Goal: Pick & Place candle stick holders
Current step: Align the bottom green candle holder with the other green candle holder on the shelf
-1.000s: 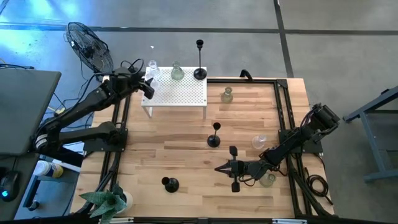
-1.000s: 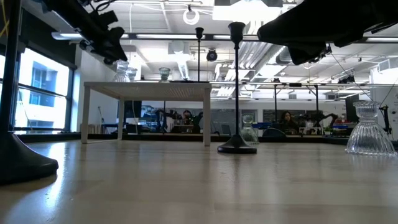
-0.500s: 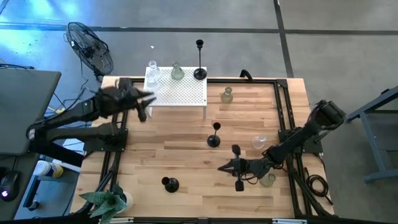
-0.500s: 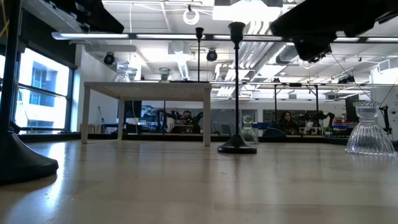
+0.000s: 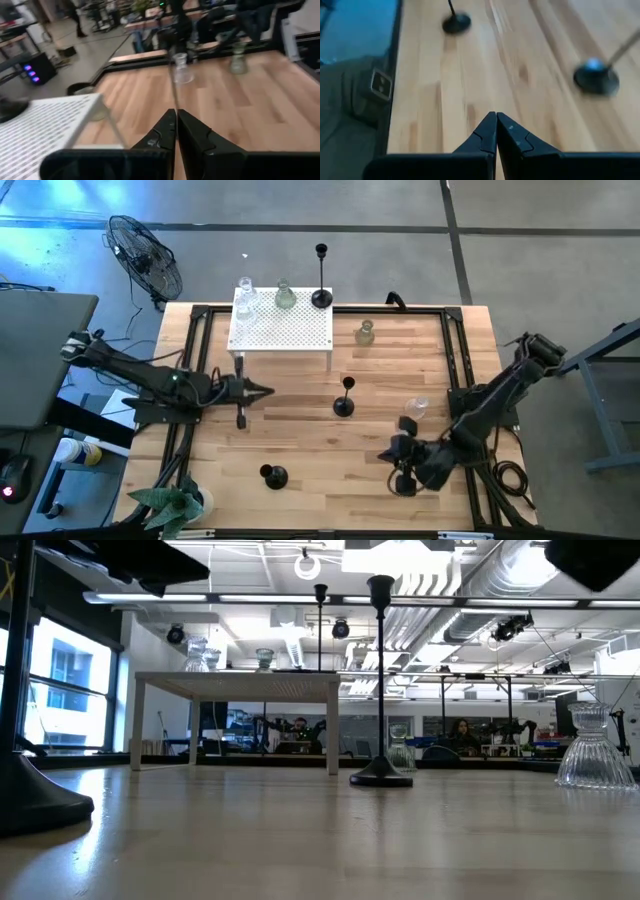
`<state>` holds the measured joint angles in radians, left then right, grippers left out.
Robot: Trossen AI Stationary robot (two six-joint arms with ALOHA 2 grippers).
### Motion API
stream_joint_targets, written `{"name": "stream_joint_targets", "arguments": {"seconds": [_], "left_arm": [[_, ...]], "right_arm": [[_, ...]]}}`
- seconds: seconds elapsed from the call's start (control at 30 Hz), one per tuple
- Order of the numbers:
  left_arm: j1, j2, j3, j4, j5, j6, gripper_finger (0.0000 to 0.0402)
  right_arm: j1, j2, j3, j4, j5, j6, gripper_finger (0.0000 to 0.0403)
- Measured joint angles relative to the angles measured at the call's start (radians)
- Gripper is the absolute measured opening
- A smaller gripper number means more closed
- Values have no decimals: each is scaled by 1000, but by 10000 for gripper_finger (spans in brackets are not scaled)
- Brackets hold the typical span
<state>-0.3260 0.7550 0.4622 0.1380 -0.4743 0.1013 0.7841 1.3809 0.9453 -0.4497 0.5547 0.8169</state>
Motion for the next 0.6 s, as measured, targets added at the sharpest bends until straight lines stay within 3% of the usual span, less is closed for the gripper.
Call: {"name": "stream_joint_targets", "arguments": {"seconds": [0.17, 0.27, 0.43, 0.6], "left_arm": [[-36, 75, -1, 71, -14, 0, 12], [-34, 115, -1, 84, -17, 0, 12], [-34, 162, -1, 99, -19, 7, 12], [-34, 166, -1, 99, -19, 7, 12]], "right_arm": [[97, 75, 175, -353, -64, 347, 4], [164, 98, 249, -527, -121, 568, 26], [249, 104, 307, -714, -243, 885, 105], [295, 104, 268, -809, -375, 1113, 200]]}}
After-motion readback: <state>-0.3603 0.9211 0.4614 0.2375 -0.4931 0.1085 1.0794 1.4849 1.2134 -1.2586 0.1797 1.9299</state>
